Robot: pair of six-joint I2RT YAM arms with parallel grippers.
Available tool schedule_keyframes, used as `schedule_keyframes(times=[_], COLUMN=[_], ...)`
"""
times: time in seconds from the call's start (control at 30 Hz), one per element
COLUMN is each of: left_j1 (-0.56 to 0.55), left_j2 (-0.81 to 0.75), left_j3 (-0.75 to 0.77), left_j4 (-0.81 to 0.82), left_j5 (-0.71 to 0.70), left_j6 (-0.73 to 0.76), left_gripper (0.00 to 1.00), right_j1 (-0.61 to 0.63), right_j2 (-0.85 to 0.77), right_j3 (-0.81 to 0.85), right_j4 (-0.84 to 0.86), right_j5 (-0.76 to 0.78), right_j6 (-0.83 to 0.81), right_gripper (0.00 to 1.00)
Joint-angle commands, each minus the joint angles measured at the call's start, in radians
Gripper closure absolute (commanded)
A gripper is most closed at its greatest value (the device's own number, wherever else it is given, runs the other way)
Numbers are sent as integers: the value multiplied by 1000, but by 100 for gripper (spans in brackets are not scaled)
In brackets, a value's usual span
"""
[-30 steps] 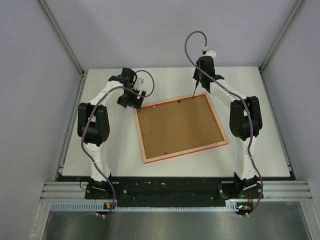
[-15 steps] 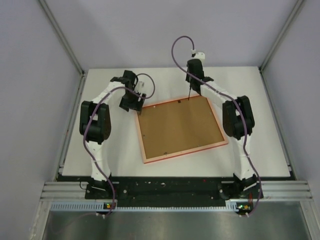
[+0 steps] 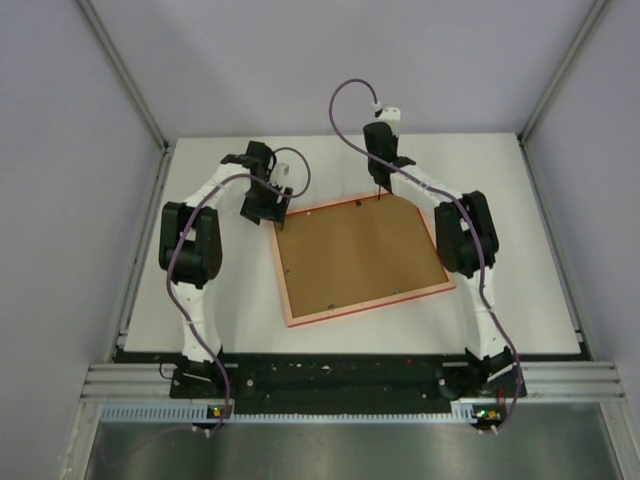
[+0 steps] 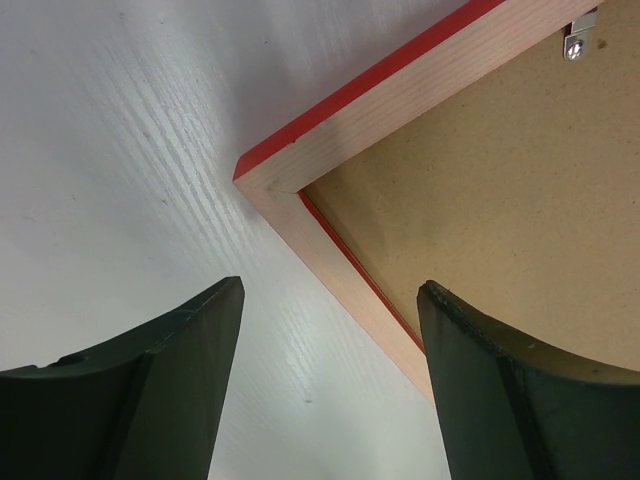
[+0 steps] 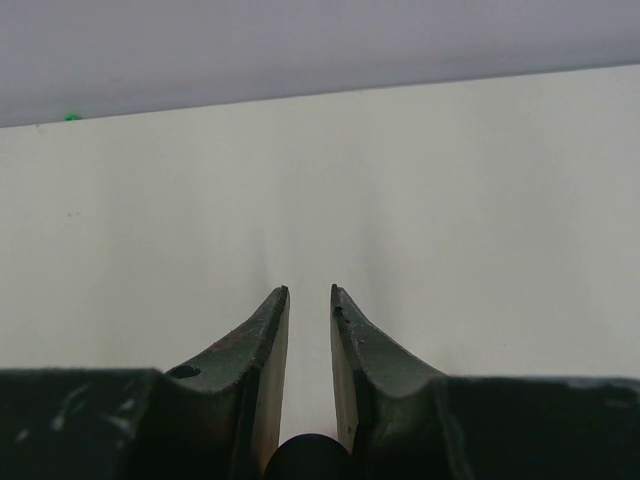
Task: Take the photo out of the frame
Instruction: Release the photo frame item from the photo frame.
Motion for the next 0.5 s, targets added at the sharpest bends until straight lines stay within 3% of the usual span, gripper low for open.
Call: schedule_keyframes(times=[0.0,0.47], left_j1=[-1,-1], left_j2=[5,8], left_j3=[3,-3], left_j4=[4,1], left_j5=[25,57], left_j6=[-14,-16], left_gripper=[24,26], right_j1=[5,8], right_j2=[4,54], right_j3=[47,91], right_j4=[53,65], right_j5=[67,75], right_j6=[-24,-29], right_gripper=[100,100])
